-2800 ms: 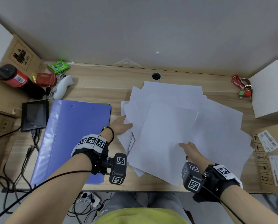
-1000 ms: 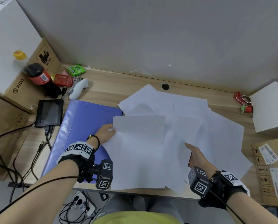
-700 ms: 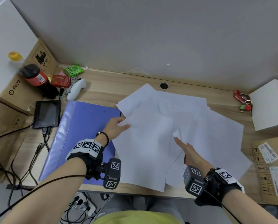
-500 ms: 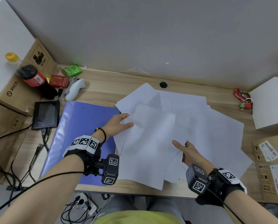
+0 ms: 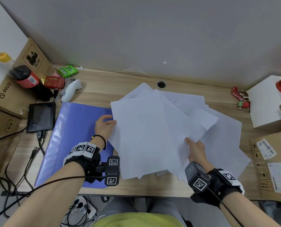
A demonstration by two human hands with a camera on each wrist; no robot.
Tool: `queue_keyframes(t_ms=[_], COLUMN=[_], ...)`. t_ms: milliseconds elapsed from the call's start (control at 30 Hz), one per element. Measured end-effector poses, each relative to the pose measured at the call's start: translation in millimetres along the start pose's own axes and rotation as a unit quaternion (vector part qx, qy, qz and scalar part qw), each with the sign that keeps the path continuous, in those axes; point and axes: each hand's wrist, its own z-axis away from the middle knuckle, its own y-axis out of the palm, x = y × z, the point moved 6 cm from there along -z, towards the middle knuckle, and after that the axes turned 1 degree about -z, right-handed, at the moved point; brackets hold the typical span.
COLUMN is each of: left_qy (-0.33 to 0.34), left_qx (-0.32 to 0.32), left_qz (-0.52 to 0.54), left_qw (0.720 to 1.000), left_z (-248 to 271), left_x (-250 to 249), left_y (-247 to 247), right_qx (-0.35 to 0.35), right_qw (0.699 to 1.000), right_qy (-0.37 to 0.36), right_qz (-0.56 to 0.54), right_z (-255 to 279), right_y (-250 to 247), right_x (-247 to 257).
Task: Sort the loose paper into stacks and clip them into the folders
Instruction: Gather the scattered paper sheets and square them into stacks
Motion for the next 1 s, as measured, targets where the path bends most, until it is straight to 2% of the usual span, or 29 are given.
queue_keyframes(t_ms=[67, 200, 267, 333, 433, 533, 733, 867, 1000], left_qy=[-0.017, -0.075, -0.091, -0.091, -0.07, -0.034, 0.047, 0.081, 0.145], left_qx=[0.002, 0.09, 0.112, 0.112, 0.123, 0.138, 0.13, 0.134, 0.114], left_qz=[0.005, -0.002, 0.014, 0.012, -0.056, -0.136, -0.238, -0.212, -0.068], left_qw=[1.0, 0.993, 0.989, 0.989, 0.988, 0.98, 0.961, 0.965, 0.981], left_z=[1, 10, 17, 20, 16, 11, 8, 5, 6], left_x=[6, 18, 22, 25, 24, 17, -14, -36, -87], left_y=[1, 15, 21, 23, 16, 5, -17, -29, -33], right_qx=[-0.015, -0.024, -0.003, 0.046, 0.123, 0.163, 0.088, 0.064, 0.05], right_qw=[1.0, 0.997, 0.997, 0.995, 0.984, 0.976, 0.977, 0.976, 0.98], right_qy=[-0.002, 0.014, 0.033, 0.072, 0.131, 0.136, 0.148, 0.117, 0.11], right_qz=[-0.025, -0.074, -0.068, -0.045, 0.001, 0.058, 0.123, 0.173, 0.159], right_z=[2, 3, 4, 6, 10, 5, -19, -19, -6], right_y=[1, 2, 9, 19, 27, 17, -18, -23, -15], right_x=[1, -9, -19, -32, -39, -31, -23, -16, -19])
